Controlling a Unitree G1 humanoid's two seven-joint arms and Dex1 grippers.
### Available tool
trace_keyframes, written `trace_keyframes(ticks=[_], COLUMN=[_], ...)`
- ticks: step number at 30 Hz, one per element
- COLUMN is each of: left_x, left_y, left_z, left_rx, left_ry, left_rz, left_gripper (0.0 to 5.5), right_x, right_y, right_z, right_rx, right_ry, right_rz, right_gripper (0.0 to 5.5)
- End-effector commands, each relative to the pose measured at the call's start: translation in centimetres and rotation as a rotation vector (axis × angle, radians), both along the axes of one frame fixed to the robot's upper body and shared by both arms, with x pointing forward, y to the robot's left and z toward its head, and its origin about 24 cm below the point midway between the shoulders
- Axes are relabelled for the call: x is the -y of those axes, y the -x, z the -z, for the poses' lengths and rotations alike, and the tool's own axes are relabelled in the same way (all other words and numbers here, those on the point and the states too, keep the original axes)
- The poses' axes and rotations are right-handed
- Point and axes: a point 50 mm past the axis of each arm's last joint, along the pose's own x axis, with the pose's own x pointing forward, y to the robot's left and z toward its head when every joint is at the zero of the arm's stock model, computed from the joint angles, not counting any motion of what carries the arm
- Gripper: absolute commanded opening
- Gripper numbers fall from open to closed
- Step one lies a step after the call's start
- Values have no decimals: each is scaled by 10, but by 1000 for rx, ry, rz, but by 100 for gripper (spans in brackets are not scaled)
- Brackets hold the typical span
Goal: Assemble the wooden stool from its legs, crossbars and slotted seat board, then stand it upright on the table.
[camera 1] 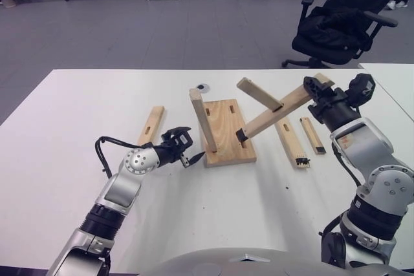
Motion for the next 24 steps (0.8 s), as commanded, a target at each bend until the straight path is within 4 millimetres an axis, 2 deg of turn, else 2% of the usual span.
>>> trace_keyframes(ticks=[1,9,12,15,20,22,24], left_x=[2,1,0,1,4,5,4], left_y=[-3,-3,-4,-5,-8,-7,-7], left_z=[-5,-7,-7,-10,-19,-20,-20], left_rx=[8,8,7,15,29,27,25], left_ry=[20,14,8,15,57,62,62], left_rz=[-7,-9,-10,-12,-11,-10,-11], left_gripper=[473,473,473,473,473,473,473], right_x=[-5,-6,-7,-19,-50,-54,-52], right_y=[4,1,0,0,-8,-8,-5], right_z=[11,10,9,13,9,11,22], right_rx=[-52,20,39,40,108,114,64], right_ry=[65,261,286,309,482,527,563], right_rz=[14,18,16,-16,-75,-81,-101], right_gripper=[101,101,101,101,101,101,101])
